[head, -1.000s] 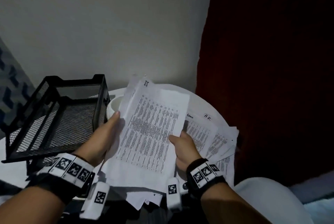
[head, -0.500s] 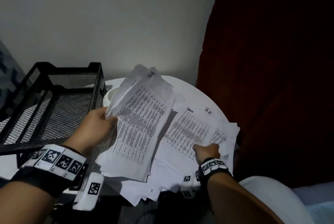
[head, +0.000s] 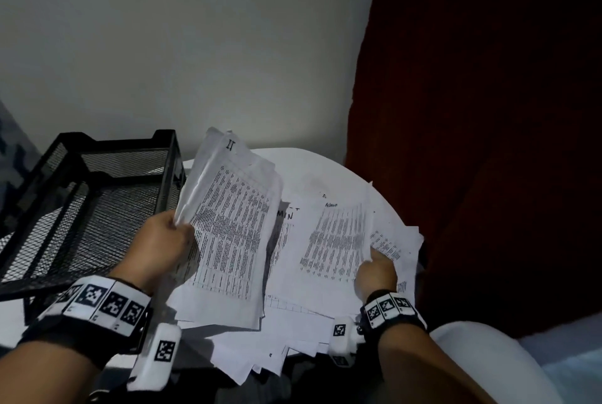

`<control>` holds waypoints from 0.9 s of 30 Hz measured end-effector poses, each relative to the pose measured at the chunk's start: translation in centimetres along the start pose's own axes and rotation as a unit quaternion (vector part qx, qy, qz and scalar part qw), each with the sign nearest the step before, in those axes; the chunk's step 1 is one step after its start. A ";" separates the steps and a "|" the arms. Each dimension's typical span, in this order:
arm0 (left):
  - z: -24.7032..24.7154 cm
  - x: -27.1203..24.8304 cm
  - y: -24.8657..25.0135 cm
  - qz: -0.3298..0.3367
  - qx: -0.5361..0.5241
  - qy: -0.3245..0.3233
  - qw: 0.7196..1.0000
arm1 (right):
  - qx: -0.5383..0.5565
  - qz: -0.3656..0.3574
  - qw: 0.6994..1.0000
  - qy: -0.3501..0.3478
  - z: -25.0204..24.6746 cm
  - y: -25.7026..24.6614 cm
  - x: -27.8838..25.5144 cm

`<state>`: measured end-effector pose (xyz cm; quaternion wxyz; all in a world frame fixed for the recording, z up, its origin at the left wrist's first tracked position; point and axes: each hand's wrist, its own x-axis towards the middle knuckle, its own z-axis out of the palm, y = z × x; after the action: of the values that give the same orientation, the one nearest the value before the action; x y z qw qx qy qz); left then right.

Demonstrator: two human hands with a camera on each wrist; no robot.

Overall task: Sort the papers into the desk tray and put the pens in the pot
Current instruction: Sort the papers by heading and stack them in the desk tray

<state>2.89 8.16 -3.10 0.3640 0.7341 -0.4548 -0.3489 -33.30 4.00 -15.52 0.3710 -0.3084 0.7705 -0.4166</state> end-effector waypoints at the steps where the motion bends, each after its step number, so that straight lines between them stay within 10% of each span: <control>1: -0.1 -0.1 0.1 0.001 0.001 0.000 1.000 | 0.000 0.009 1.000 0.002 -0.3 0.1 -0.2; 15: -1.0 -0.1 -0.9 0.010 0.064 0.035 0.997 | 0.265 0.042 0.962 -0.037 -2.6 -4.0 -1.6; 27: 1.7 -1.6 0.4 -0.074 -0.256 -0.080 0.961 | 0.246 0.053 0.944 -0.211 0.3 -4.8 -5.8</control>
<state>0.78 9.17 -3.29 0.4749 0.6177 -0.3227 -0.5374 -29.21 6.19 -9.61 0.6113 -0.2471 0.5630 -0.4983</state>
